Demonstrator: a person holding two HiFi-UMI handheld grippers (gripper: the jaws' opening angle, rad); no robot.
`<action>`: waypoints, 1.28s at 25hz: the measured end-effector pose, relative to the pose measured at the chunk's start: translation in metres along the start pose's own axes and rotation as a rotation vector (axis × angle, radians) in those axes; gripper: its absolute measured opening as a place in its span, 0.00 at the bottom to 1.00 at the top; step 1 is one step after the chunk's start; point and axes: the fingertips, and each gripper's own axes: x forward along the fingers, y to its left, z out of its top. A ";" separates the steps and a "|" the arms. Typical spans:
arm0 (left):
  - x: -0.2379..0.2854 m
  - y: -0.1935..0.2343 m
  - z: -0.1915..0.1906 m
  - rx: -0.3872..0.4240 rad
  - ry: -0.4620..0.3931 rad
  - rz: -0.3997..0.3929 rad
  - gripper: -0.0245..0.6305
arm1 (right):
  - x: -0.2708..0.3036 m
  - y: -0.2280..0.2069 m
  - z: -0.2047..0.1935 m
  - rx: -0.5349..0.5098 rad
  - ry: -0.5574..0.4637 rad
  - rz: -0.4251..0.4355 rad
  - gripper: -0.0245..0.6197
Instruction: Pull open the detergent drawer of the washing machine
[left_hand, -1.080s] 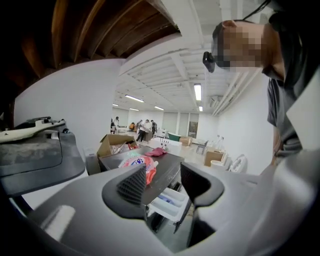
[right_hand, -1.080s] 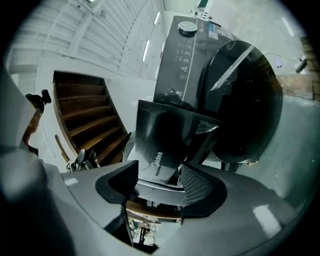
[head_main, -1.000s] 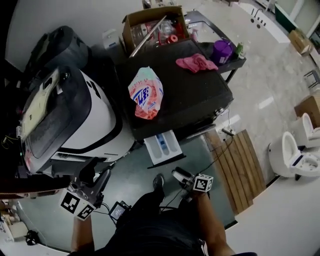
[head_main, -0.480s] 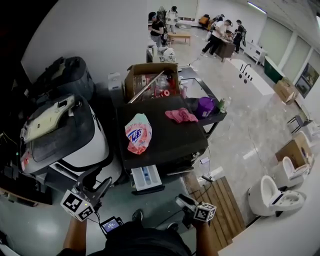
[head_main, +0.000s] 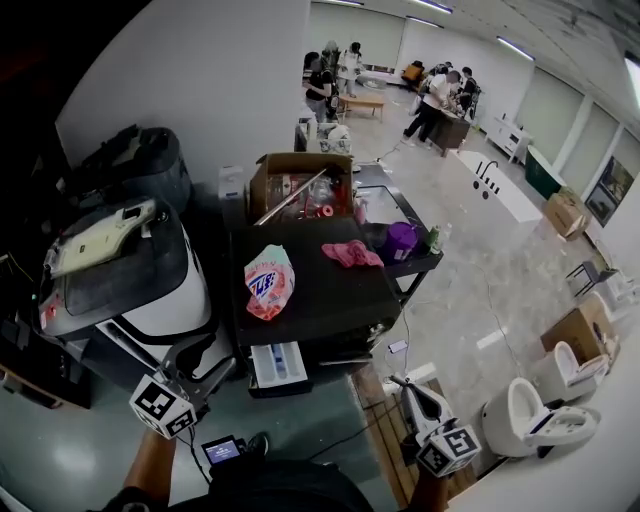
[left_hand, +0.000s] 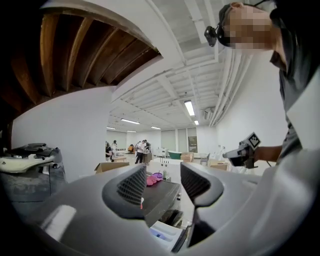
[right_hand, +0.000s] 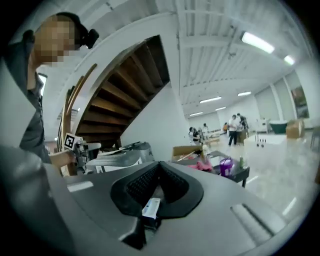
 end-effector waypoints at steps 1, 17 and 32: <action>0.001 -0.004 0.002 0.003 -0.005 0.001 0.44 | -0.007 -0.001 0.015 -0.050 -0.007 -0.029 0.04; -0.006 -0.036 0.013 0.133 -0.020 0.039 0.44 | -0.046 0.053 0.122 -0.321 -0.126 -0.062 0.19; -0.041 -0.023 -0.002 0.084 0.003 0.090 0.44 | -0.024 0.077 0.106 -0.362 -0.024 -0.028 0.21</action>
